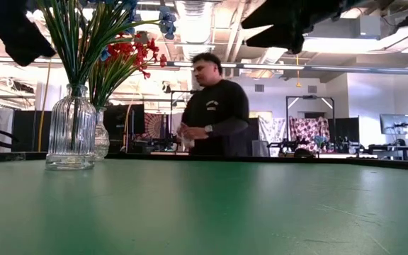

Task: Sort flowers into vase by color
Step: Return to Home Position

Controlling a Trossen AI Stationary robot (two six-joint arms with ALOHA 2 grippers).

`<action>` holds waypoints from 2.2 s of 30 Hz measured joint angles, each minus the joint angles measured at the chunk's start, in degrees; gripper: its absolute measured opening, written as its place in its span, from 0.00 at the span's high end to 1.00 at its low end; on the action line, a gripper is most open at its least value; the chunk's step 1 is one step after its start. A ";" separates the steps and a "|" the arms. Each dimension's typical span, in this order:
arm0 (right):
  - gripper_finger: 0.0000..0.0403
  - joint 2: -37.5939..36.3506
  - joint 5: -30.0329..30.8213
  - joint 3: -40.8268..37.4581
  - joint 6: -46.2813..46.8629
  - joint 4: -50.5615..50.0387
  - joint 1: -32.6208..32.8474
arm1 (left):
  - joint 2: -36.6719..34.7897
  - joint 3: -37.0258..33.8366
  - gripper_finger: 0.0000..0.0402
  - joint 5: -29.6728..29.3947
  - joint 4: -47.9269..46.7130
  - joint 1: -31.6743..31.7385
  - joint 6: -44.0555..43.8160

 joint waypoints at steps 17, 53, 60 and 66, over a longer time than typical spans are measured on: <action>0.30 -4.64 -3.35 -9.54 -2.52 13.59 -0.09 | -0.62 -4.22 0.98 2.97 15.04 8.75 13.82; 0.96 -6.19 -13.22 -14.92 -2.33 17.80 -7.15 | -10.10 -21.42 1.00 7.41 32.78 8.81 30.83; 0.92 -6.67 -23.41 -22.59 0.73 32.20 -13.29 | -10.10 -21.66 1.00 10.61 32.67 8.81 32.89; 0.95 -6.67 -24.19 -25.44 1.70 34.14 -16.35 | -10.09 -21.66 1.00 8.30 31.29 8.81 33.15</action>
